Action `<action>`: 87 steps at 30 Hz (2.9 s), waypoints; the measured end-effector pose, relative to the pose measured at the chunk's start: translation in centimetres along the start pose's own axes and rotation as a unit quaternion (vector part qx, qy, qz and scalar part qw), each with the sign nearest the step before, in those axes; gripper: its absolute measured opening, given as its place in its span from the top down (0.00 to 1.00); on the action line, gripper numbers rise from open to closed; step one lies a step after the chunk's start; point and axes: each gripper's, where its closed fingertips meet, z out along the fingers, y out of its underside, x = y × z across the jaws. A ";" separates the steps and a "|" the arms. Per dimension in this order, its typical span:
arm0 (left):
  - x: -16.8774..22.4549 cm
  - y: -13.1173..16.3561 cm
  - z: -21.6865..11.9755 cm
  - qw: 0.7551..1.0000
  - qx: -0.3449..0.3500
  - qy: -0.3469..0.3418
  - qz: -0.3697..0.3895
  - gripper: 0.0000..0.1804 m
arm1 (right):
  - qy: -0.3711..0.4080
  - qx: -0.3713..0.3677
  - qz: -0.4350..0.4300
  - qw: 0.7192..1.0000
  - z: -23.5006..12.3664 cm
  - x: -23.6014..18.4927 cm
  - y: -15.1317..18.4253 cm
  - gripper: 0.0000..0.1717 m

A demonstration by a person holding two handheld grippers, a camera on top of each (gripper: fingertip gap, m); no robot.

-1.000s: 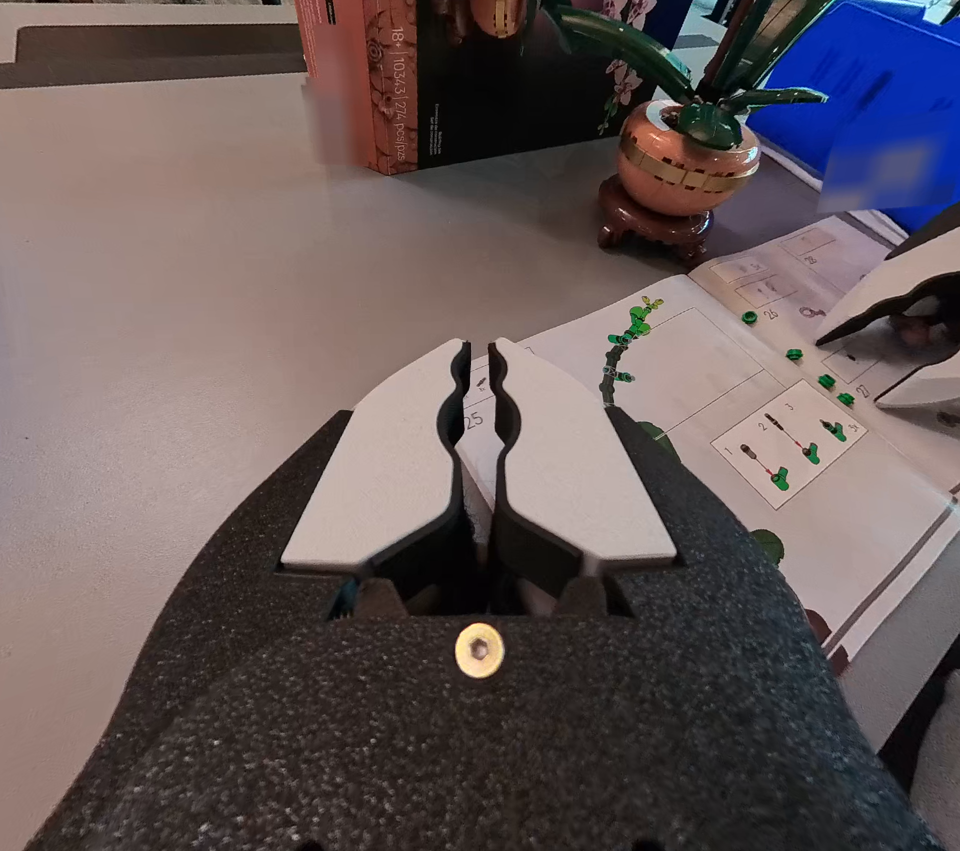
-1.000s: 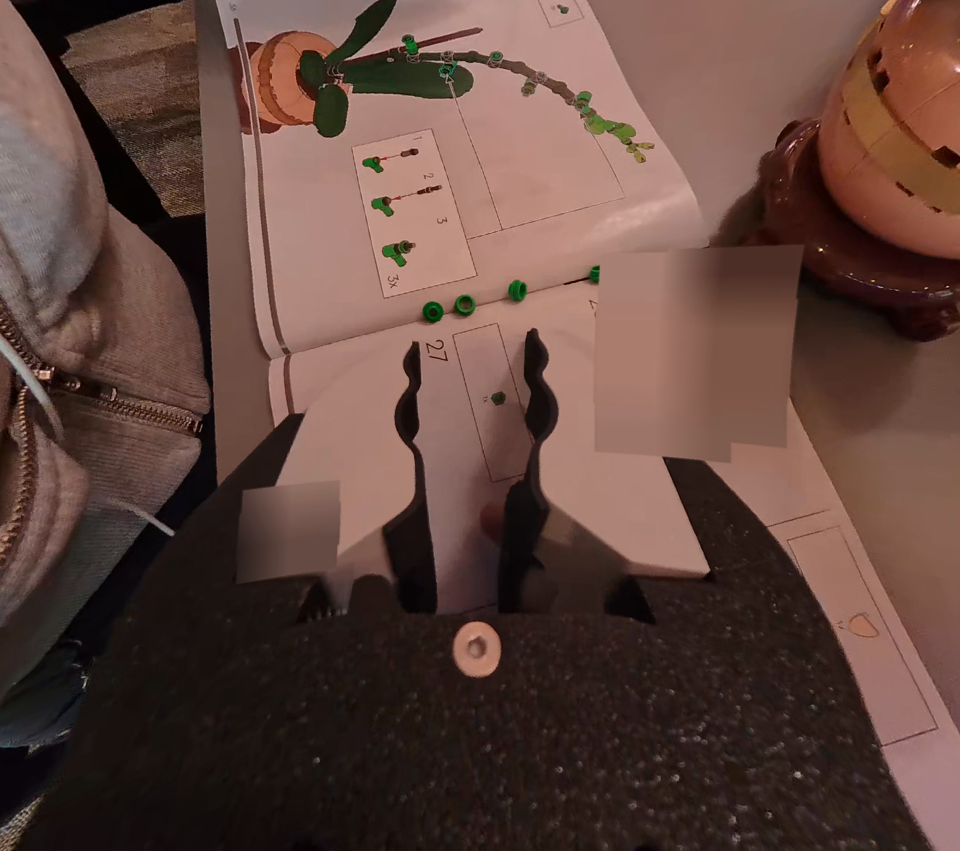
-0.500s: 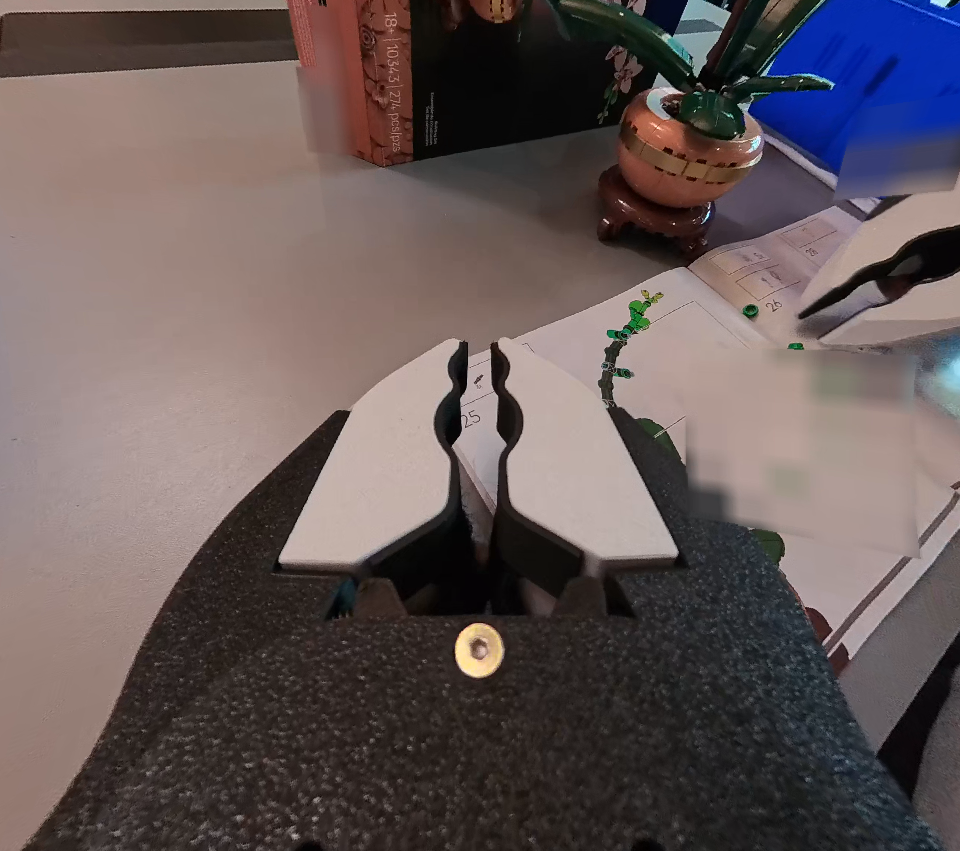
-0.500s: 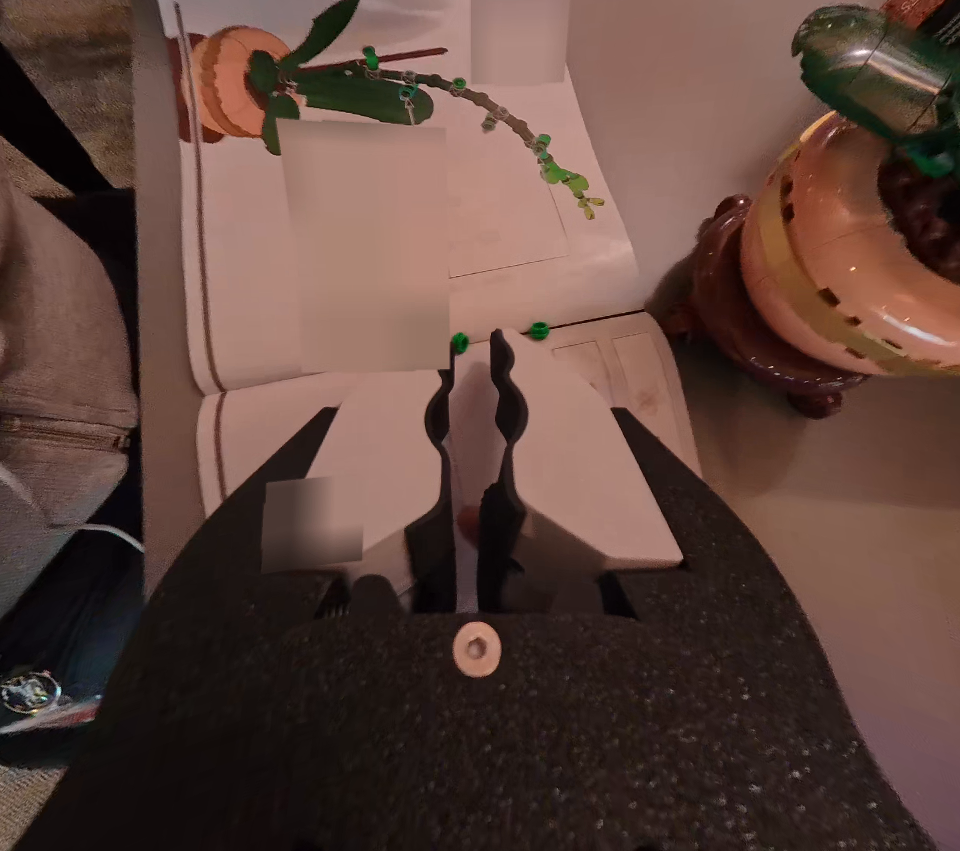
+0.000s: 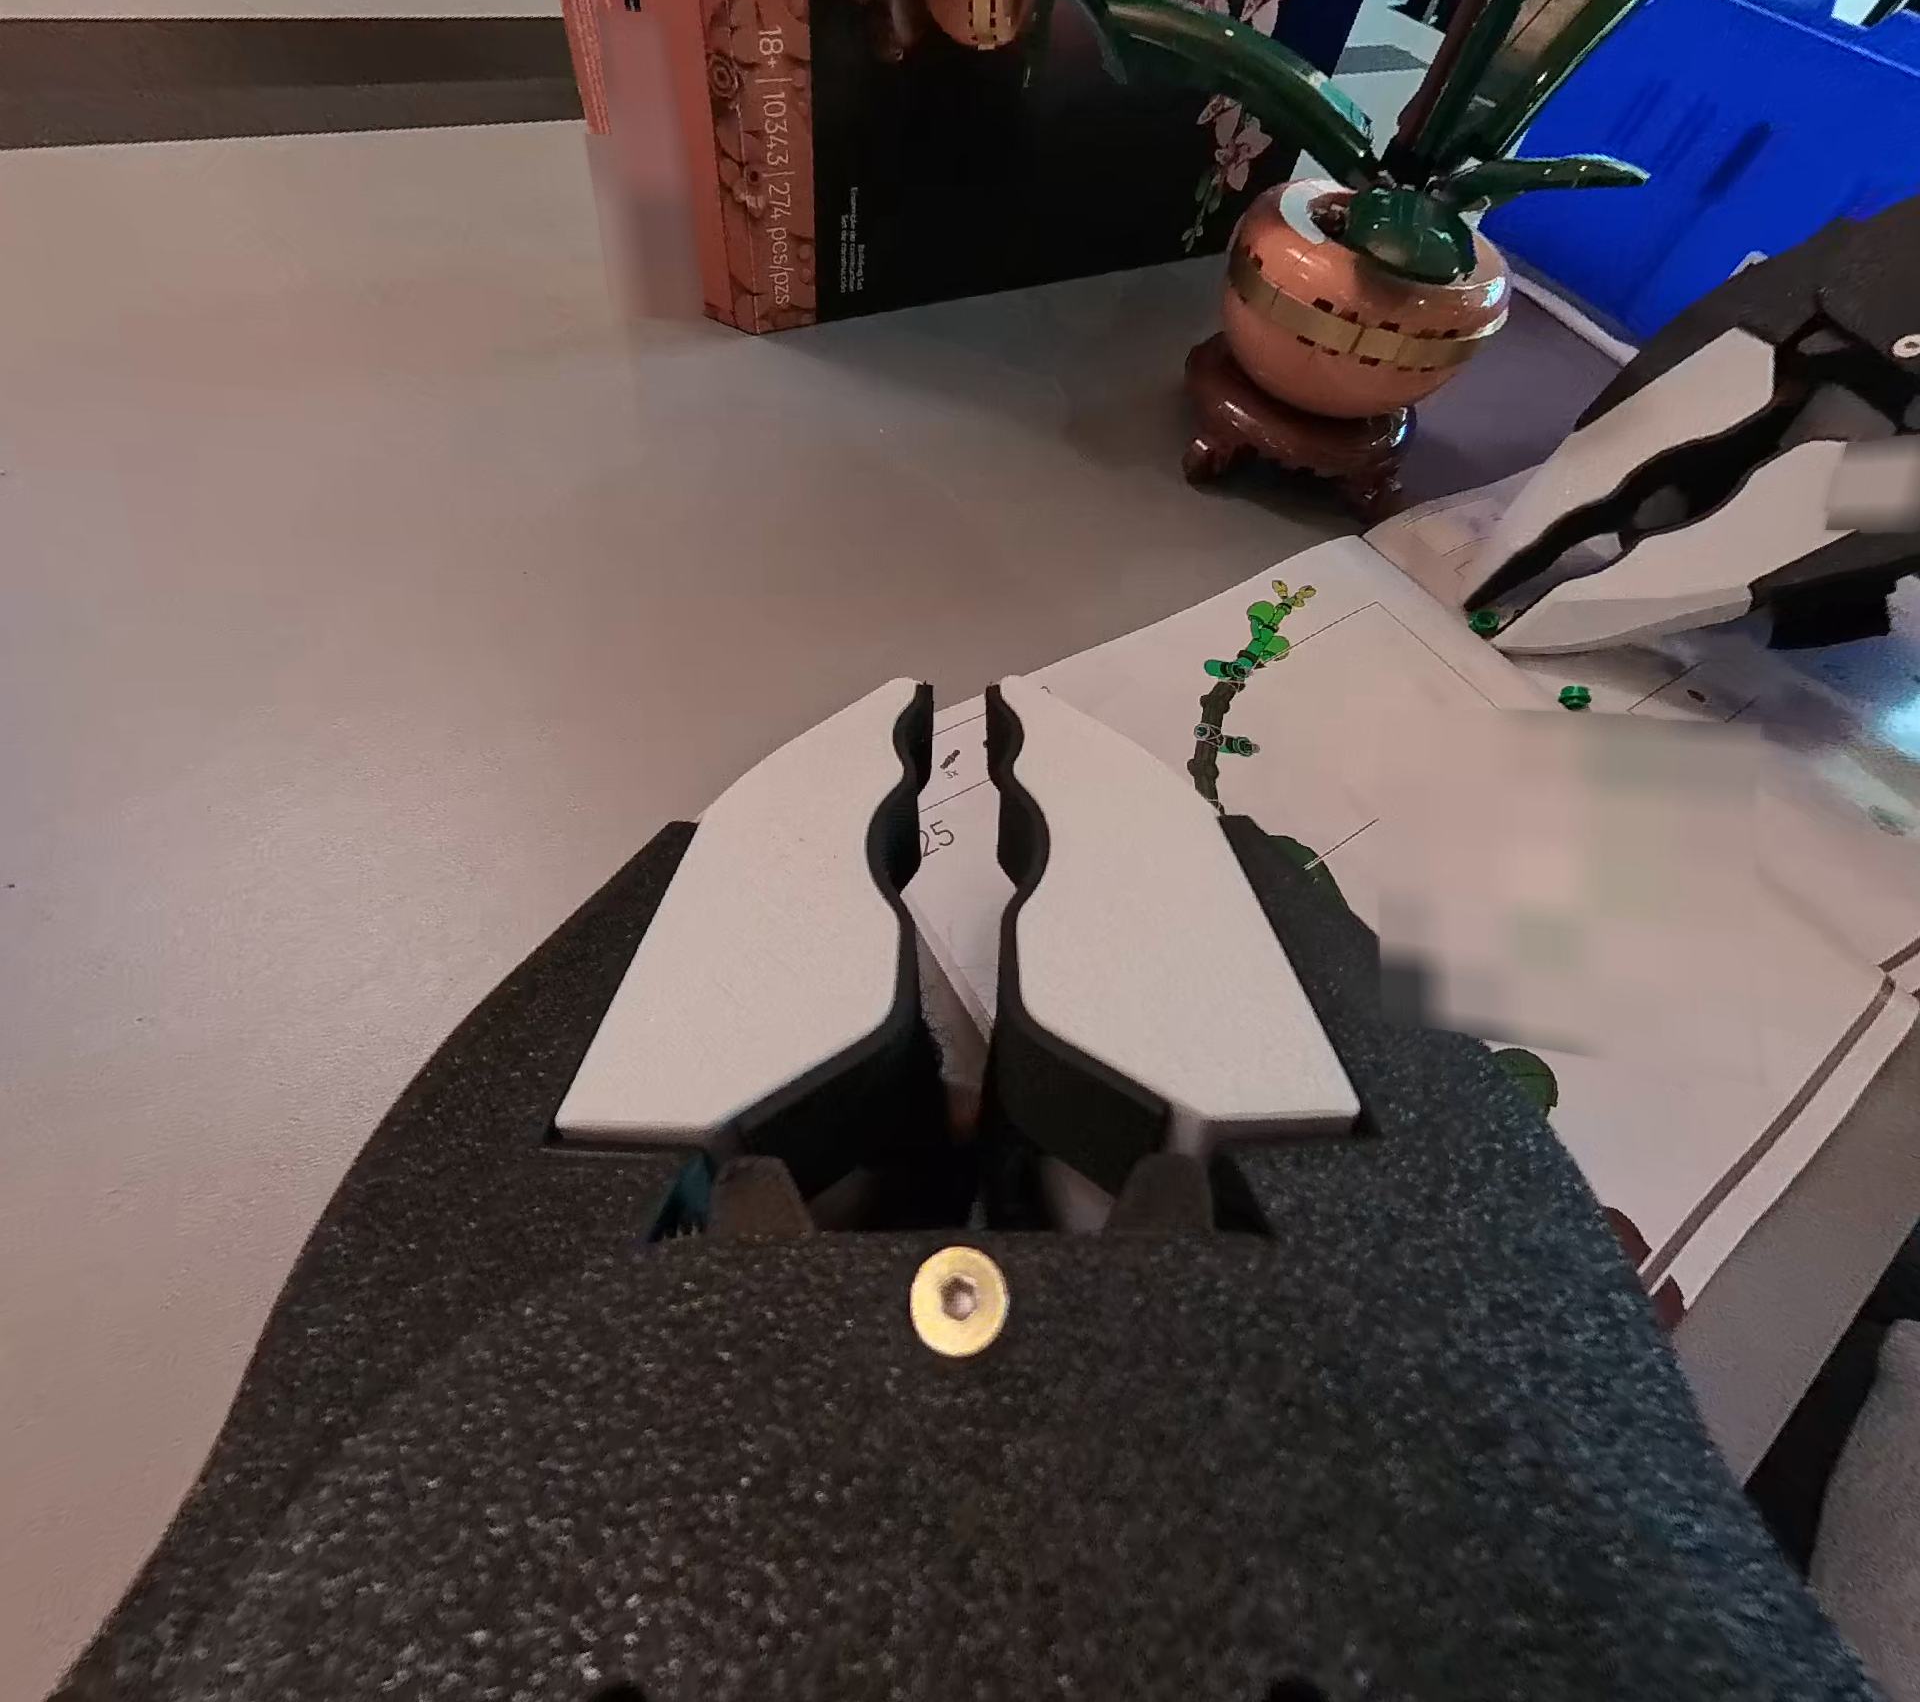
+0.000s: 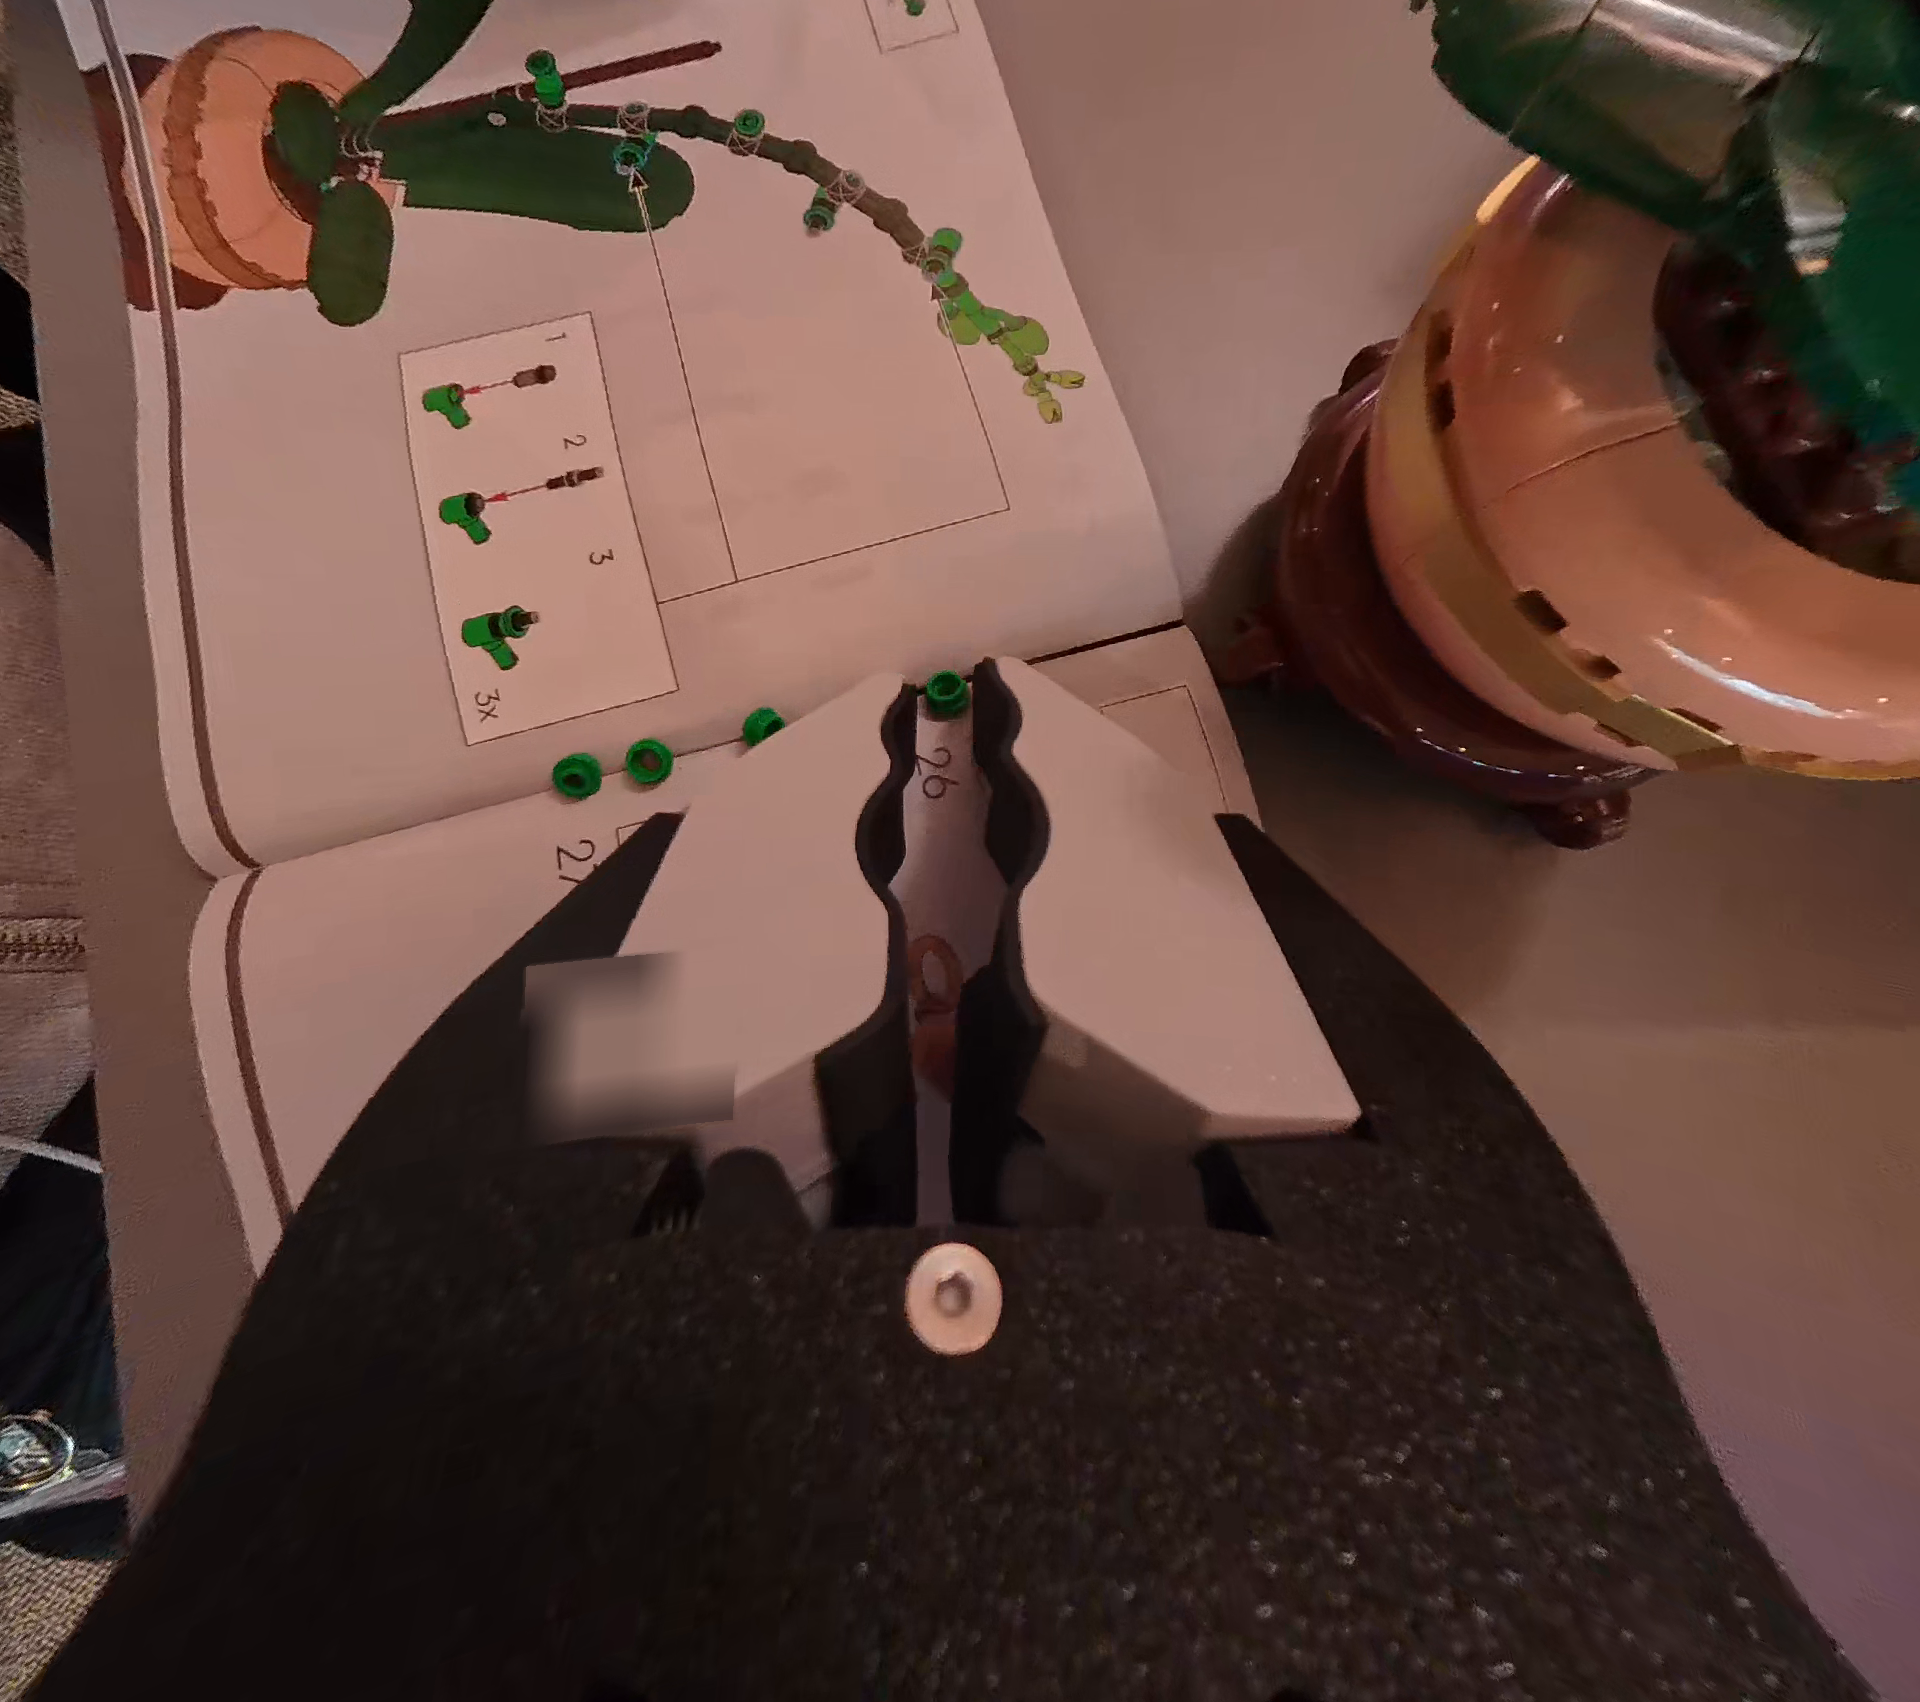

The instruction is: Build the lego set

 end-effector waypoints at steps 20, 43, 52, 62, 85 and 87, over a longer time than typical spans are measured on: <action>-0.2 -0.3 -0.3 1.000 0.012 -0.004 -0.014 0.95 | 0.112 0.081 -0.020 0.990 -9.7 2.0 -3.3 0.96; 0.0 -0.1 0.0 1.000 0.003 -0.011 0.004 0.95 | 0.314 -0.015 0.142 0.939 -27.4 3.7 6.1 0.96; 0.0 0.0 0.1 1.000 -0.001 -0.012 0.004 0.95 | 0.276 -0.129 0.232 0.924 -27.5 3.3 14.6 0.96; -0.1 0.0 0.1 1.000 -0.002 -0.014 0.006 0.95 | 0.263 -0.124 0.252 0.923 -28.0 2.8 16.1 0.96; -0.1 0.1 0.1 1.000 -0.006 -0.016 0.011 0.94 | 0.269 -0.046 0.212 0.938 -28.9 3.3 16.7 1.00; -0.1 0.0 0.0 1.000 0.000 -0.017 0.009 0.95 | 0.314 0.012 0.146 0.938 -30.2 3.9 13.6 1.00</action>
